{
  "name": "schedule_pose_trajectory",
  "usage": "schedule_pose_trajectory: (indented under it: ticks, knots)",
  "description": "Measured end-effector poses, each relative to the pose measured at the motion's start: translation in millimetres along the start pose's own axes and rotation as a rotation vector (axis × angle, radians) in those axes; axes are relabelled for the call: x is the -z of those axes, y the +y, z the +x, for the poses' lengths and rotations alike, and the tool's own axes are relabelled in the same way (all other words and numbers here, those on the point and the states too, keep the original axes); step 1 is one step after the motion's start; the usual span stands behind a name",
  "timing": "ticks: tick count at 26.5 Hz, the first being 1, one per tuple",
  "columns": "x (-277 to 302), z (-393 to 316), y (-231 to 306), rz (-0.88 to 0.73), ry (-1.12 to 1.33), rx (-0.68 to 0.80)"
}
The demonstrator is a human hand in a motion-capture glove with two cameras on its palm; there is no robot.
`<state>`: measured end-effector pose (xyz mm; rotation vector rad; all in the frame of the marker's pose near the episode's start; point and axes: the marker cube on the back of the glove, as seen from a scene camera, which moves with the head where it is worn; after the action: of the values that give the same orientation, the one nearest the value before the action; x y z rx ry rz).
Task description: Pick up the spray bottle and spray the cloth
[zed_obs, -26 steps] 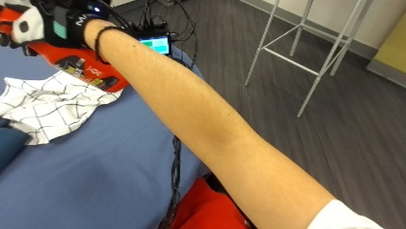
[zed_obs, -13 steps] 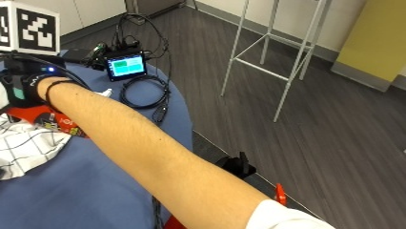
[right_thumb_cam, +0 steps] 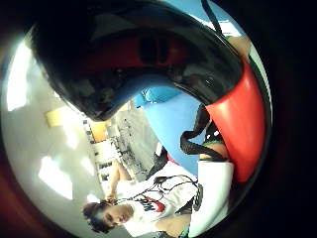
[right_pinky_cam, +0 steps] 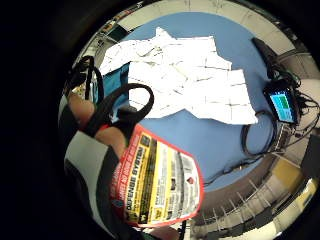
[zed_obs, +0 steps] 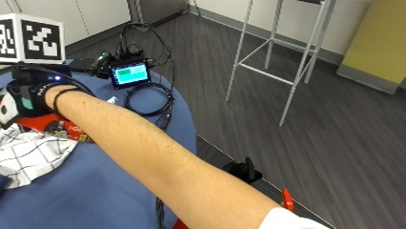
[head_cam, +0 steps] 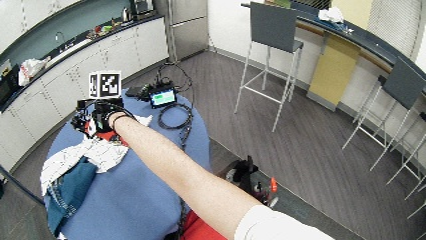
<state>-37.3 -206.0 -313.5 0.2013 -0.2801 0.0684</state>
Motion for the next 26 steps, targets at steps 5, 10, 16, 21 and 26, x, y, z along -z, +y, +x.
schedule_pose_trajectory:
  ticks: [5, 10, 16, 21, 26]
  knots:
    - [-33, -5, -12, -0.049, 0.001, 0.021]
    - [-64, -6, -19, -0.121, 0.002, 0.001]
    - [-55, 15, -7, -0.111, 0.008, -0.039]
    - [-50, 46, 14, -0.103, 0.000, -0.076]
    - [-41, 99, 52, -0.075, -0.055, -0.160]
